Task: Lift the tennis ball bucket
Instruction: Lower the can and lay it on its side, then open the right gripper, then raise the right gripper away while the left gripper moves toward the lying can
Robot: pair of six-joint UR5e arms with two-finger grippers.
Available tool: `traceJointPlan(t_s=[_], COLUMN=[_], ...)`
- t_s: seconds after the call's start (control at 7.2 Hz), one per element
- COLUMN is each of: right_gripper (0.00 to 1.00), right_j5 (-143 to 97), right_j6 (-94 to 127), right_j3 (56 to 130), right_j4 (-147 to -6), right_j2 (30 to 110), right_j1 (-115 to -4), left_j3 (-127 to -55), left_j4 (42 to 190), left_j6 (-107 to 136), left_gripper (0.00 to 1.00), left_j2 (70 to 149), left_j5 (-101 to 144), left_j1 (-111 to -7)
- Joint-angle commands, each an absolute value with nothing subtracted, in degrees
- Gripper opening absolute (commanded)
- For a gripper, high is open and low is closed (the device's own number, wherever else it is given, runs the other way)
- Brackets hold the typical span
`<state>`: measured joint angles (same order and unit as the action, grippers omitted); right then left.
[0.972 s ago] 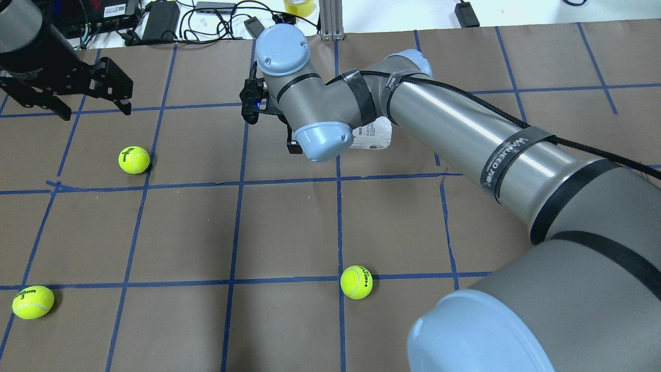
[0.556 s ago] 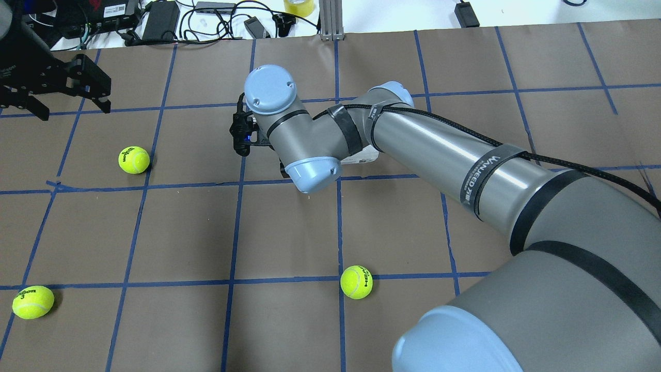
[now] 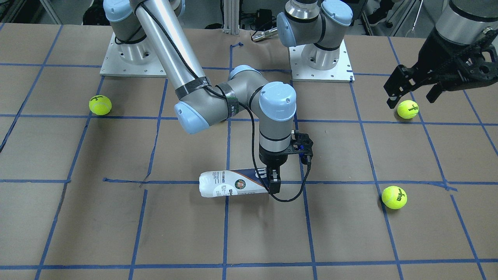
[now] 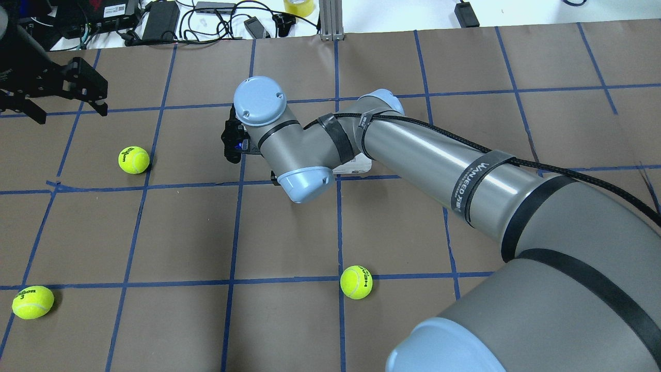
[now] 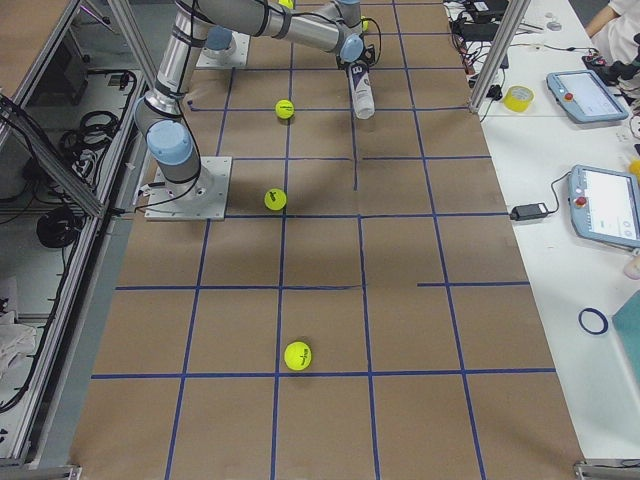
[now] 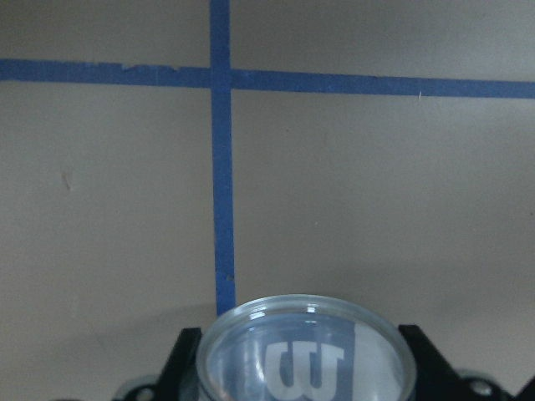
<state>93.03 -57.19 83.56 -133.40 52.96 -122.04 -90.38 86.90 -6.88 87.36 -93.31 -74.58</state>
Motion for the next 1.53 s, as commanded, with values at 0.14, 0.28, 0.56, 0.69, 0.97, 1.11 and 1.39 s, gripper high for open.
traceJointPlan(t_s=[0.14,0.28,0.56,0.69,0.97,1.11,1.39], right_gripper=[1.0,1.0,0.99,1.0,1.0,1.0,1.0], right_j5=[92.7,92.6,89.9,83.8,81.5,81.8,87.0], right_j6=[-53.5,-53.5,-53.5,-53.2,-51.1,-48.8,-34.6], right_j3=[82.4,82.0,82.0,82.1,82.6,82.7,83.0], right_j4=[-132.8,-132.7,-125.7,-122.5,-110.7,-104.0,-98.5], right_j2=[54.0,55.1,62.3,66.3,75.2,79.6,83.7], right_j1=[-121.6,-120.3,-113.9,-107.6,-100.6,-98.6,-96.0], left_j3=[-90.8,-90.9,-90.6,-91.2,-91.8,-93.2,-100.2], left_j4=[85.5,85.5,85.2,82.6,81.9,78.6,64.8], left_j6=[-6.9,-6.9,-5.5,-5.5,0.1,0.3,1.0], left_gripper=[1.0,1.0,1.0,1.0,1.0,1.0,1.0], left_j2=[88.2,88.6,90.2,91.7,93.5,95.0,99.3], left_j5=[-92.5,-92.5,-92.6,-91.9,-83.8,-82.1,-70.5], left_j1=[-74.5,-74.5,-74.4,-74.5,-75.0,-75.4,-77.1])
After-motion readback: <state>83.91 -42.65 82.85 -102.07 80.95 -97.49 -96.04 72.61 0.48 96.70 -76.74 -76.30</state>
